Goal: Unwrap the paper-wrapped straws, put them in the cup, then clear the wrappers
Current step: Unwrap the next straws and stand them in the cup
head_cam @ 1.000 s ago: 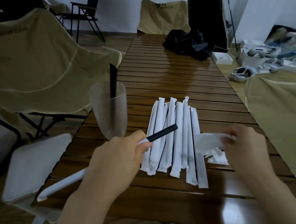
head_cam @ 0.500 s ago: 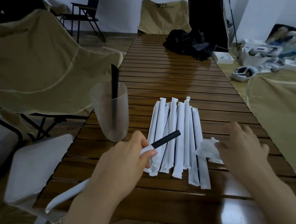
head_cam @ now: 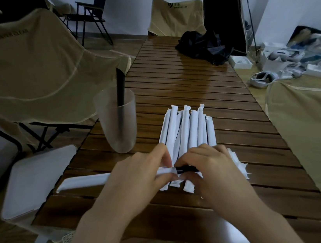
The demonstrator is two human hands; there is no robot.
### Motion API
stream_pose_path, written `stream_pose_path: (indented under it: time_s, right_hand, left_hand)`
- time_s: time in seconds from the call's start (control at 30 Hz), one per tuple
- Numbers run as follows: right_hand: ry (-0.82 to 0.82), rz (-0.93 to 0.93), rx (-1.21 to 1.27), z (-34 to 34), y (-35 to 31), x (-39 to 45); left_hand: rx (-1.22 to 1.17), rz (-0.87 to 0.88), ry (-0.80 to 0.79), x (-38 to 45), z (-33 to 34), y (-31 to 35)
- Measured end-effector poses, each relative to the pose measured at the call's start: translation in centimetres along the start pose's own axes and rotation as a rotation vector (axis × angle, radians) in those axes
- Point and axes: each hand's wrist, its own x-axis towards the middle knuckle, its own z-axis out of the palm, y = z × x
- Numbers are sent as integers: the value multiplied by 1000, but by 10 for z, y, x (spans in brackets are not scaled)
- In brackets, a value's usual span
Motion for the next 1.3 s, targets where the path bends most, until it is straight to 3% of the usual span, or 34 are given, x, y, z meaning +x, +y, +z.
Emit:
stream_pose_path:
  time_s: [0.2,0.4,0.57,0.8,1.0,1.3]
  right_hand:
    - [26,145,76,-5,20,-2]
    - [-77,58,226,1,8,0]
    - [-42,4,256,0,6,0]
    - [6,100,209,-2,17,2]
    - [-120,131,356,-4,9,3]
    - [74,218,305,-1,11,5]
  left_hand:
    - [-45,-44,3,-1,-8,-6]
    - [-59,-11,22,3,-3,1]
    - [-151,-18,2,8,1,-2]
    - [-19,-36,38,0,-8,-10]
    - [-33,-16,54,-1,-4,-8]
    - [-51,67,150,9,3,0]
